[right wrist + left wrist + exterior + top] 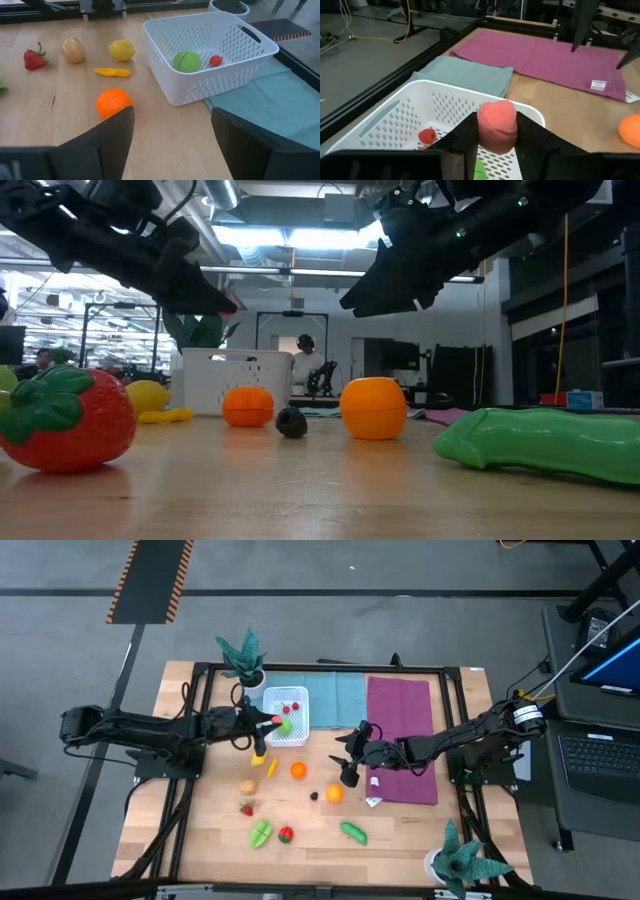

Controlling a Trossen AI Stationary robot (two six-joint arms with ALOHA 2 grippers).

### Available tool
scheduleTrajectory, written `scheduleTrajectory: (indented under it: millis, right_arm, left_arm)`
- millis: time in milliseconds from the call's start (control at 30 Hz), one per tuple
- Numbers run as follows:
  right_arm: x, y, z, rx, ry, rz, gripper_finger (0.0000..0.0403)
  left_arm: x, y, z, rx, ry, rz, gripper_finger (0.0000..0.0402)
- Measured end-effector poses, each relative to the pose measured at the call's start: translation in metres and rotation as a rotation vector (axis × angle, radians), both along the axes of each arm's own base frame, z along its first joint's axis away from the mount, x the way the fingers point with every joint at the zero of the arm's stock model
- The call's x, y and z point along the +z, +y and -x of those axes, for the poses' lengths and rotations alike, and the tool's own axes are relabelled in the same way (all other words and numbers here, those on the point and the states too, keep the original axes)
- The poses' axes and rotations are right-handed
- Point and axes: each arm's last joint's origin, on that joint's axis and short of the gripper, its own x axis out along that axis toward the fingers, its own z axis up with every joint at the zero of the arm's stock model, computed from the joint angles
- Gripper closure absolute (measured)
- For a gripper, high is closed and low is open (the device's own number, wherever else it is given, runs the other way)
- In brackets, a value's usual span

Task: Pick and placing Produce into tupperware
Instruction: Put the pink peach into the white basket

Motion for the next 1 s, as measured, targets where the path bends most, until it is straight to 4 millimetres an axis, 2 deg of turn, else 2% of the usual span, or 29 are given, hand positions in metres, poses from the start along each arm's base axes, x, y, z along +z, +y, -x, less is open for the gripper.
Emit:
scheduleTrajectory:
  millis: [400,633,833,1000]
  right_arm:
    - [0.0,0.0,0.0,0.0,0.001,0.001,0.0136]
    - [0.0,0.0,0.0,0.002,0.002,0.004,0.0136]
    - [0.0,0.0,0.0,0.009,0.007,0.018,0.0136]
    - [0.0,0.0,0.0,0.011,0.008,0.02,0.0136]
  left_arm:
    - [-0.005,0.01,-0.001,-0.04,0.028,0.051,0.0297]
    - [0.014,0.013,-0.009,-0.077,0.165,0.079,0.0308]
    - [0.028,0.019,-0.023,-0.078,0.346,0.126,0.0302]
    - [0.031,0.026,-0.048,-0.112,0.477,0.115,0.0297]
